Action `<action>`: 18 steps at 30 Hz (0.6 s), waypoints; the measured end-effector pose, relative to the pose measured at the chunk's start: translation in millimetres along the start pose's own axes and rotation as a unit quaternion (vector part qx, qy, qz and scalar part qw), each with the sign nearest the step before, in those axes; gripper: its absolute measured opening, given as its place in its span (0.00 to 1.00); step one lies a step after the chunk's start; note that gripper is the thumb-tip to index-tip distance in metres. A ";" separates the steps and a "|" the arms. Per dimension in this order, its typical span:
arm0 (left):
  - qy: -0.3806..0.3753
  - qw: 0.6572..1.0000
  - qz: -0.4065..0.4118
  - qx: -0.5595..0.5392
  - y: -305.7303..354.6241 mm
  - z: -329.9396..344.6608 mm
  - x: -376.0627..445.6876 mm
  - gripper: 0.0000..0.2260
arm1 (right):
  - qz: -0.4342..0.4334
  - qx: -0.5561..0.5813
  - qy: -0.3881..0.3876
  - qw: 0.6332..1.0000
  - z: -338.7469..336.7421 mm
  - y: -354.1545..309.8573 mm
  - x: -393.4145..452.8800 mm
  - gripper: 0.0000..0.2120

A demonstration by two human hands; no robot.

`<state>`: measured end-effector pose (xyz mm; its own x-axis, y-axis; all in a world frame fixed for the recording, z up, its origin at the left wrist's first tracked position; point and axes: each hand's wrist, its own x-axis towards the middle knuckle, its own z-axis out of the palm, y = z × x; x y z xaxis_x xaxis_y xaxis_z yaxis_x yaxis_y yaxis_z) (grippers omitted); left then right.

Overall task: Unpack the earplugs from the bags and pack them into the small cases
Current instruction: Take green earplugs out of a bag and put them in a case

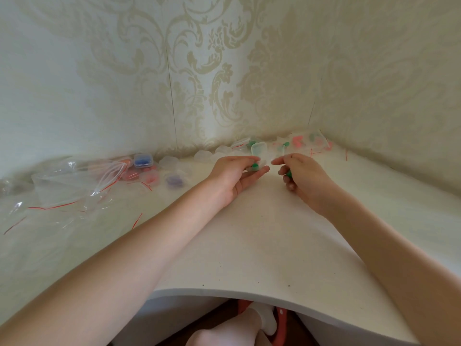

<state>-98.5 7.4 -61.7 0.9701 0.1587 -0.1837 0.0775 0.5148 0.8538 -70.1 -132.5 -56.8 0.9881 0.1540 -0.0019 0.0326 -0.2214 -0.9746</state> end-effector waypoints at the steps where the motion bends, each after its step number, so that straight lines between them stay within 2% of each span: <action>1: 0.002 1.000 -0.003 0.000 0.2 0.1 0.5 0.04 | 0.009 0.023 -0.009 1.000 1.8 -2.2 -1.0 0.15; 4: -0.003 1.000 -0.006 -0.006 0.4 0.8 0.5 0.04 | -0.053 0.031 -0.011 0.998 4.0 -4.3 -2.8 0.17; 7: -0.018 1.000 0.003 0.008 -0.9 0.4 -0.4 0.05 | -0.112 0.040 0.034 0.992 2.9 -2.8 -5.5 0.07; 11: -0.017 0.999 0.012 0.030 -2.3 0.0 0.0 0.09 | -0.139 0.089 0.074 0.983 -2.5 -5.6 -6.9 0.07; 15: -0.022 0.999 0.013 0.048 -2.1 2.1 -1.4 0.12 | -0.145 0.004 0.091 0.985 -2.6 -2.8 -5.9 0.06; 18: -0.024 0.998 0.016 0.056 -3.2 2.6 -1.4 0.13 | -0.157 0.006 0.073 0.985 -0.8 -3.0 -7.4 0.04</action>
<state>-99.5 3.3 -62.9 0.9823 0.1309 -0.1339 0.0690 0.4119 0.9086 -77.4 -133.8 -53.7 0.9404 0.0732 0.3322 0.3400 -0.1742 -0.9242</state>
